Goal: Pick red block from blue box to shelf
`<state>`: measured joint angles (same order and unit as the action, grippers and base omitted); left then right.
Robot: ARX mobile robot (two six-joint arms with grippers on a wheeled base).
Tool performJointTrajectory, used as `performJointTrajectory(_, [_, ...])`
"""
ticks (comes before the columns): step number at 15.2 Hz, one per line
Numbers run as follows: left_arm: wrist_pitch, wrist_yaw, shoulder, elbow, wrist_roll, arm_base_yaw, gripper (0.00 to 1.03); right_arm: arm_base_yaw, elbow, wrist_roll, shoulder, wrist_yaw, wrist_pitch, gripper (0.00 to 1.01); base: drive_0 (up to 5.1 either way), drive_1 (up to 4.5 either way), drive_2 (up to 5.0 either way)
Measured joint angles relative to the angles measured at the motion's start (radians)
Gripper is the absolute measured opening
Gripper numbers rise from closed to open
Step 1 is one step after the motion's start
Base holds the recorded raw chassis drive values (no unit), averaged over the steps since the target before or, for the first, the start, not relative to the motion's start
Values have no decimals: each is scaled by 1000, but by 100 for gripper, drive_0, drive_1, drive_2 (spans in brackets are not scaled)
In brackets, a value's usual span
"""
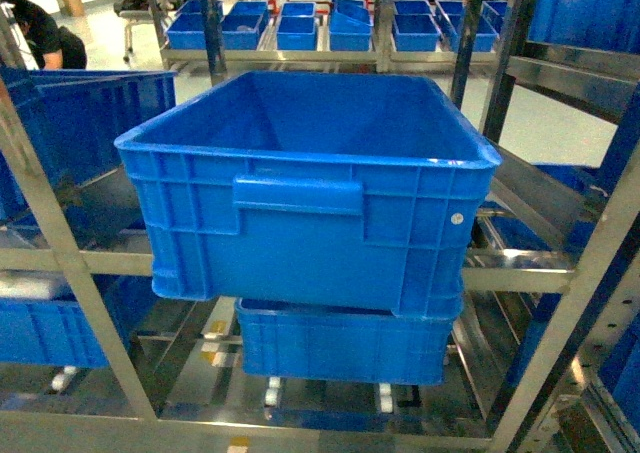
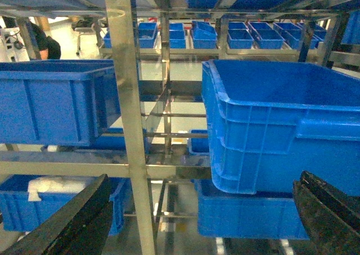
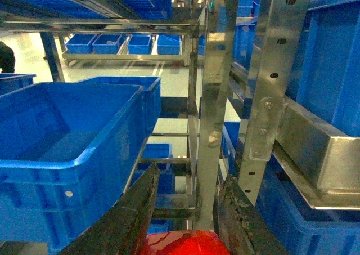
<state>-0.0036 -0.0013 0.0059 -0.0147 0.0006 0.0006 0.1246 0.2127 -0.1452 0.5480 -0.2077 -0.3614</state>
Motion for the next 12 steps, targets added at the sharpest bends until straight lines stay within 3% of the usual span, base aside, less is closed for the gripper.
performJointTrajectory(3, [4, 0, 0, 0, 0, 0, 98, 0, 0, 0, 0, 0, 1, 27, -3, 355, -361])
performJointTrajectory(12, [-2, 0, 0, 0, 0, 0, 98, 0, 1, 0, 0, 0, 1, 27, 0, 0, 0])
